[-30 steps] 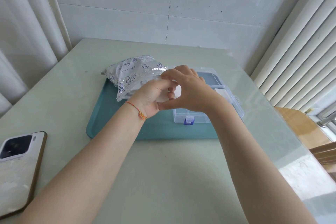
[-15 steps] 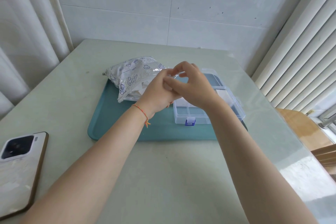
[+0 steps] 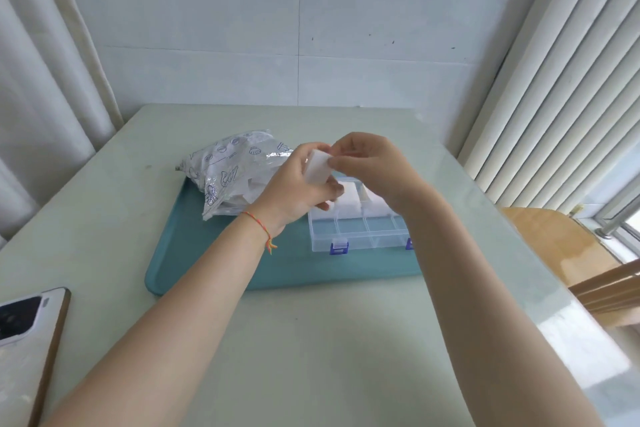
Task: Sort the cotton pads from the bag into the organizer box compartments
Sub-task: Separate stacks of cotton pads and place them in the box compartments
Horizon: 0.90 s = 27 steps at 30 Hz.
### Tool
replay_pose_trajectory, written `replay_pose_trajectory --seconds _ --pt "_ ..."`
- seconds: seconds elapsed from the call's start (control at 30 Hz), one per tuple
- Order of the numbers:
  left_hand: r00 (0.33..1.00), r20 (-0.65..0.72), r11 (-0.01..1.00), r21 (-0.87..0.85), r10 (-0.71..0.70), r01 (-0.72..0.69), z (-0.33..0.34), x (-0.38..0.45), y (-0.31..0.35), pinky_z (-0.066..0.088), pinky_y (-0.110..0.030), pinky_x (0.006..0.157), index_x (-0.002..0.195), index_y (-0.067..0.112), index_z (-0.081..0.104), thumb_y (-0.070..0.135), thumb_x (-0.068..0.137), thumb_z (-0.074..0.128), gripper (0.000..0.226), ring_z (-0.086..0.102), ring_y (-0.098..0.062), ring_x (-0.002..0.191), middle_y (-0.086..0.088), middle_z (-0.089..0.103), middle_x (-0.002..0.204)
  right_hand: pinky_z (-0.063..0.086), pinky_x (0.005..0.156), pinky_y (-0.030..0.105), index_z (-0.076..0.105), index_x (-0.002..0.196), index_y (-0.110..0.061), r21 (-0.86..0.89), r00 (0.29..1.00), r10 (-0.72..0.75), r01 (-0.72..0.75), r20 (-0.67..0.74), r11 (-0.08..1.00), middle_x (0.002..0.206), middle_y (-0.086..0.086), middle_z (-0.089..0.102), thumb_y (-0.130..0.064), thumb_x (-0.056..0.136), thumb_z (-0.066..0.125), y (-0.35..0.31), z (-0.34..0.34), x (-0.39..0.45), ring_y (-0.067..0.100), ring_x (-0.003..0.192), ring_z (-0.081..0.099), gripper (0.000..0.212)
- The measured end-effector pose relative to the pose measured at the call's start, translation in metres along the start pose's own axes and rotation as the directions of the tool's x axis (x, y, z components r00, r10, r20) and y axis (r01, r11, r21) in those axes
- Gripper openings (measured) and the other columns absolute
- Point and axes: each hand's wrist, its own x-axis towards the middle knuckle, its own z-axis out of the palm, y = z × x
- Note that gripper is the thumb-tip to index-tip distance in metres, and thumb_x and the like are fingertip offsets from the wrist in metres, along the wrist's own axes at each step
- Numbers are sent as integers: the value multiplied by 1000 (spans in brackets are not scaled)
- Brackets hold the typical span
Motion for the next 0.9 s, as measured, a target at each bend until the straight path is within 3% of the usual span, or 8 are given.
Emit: replay_pose_trajectory --seconds 0.13,0.2,0.27,0.4,0.57,0.63,0.73,0.9 --pt "990 -141 981 192 11 16 22 21 2 58 -41 76 123 28 51 16 77 68 50 60 -16 75 -1 53 107 44 62 13 67 82 -14 30 947 -16 27 -321 999 78 -2 68 -5 83 69 17 -56 6 1 63 58 10" --pt "985 -140 935 352 98 -43 32 28 -2 52 -34 80 115 31 55 24 73 61 42 60 -16 82 5 53 105 41 54 8 70 91 -7 -17 938 6 -12 -346 1000 77 -1 67 -2 84 68 30 -80 7 -7 53 55 8" --pt "982 -48 844 519 183 -132 47 36 -11 42 -24 83 106 24 64 15 78 62 30 57 -17 91 4 53 105 40 51 8 70 95 -5 -46 939 27 -46 -343 998 78 2 67 -3 86 67 45 -94 8 -4 54 55 11" --pt "974 95 668 715 204 -209 69 44 -32 41 -32 94 99 16 72 6 84 58 23 53 -24 107 -3 62 106 39 48 12 68 91 -12 -90 950 58 -90 -307 992 73 3 65 -8 87 68 66 -96 13 9 58 54 6" --pt "983 51 654 741 175 -155 74 43 -44 39 -26 86 115 14 65 8 90 53 28 53 -20 104 0 62 103 44 62 26 67 89 -16 -107 968 89 -117 -233 987 87 16 70 -9 88 67 84 -81 22 20 68 55 7" --pt "981 61 655 737 183 -168 74 42 -43 40 -27 83 117 15 63 7 89 53 30 54 -20 100 2 61 98 43 59 25 68 90 -16 -109 965 87 -117 -249 987 84 13 69 -9 89 66 88 -82 24 17 66 55 7" --pt "968 121 595 770 219 -230 77 42 -41 43 -33 92 118 13 63 8 89 53 32 53 -23 108 -4 63 108 33 45 18 67 88 -17 -111 952 87 -124 -294 986 77 5 63 -10 90 66 94 -92 24 9 50 45 7" --pt "960 200 625 730 195 -278 92 45 -30 42 -31 96 122 14 56 11 89 52 34 54 -19 111 -2 62 118 36 52 23 67 87 -18 -173 958 86 -137 -275 975 87 10 68 -11 89 66 102 -92 26 14 60 50 8"
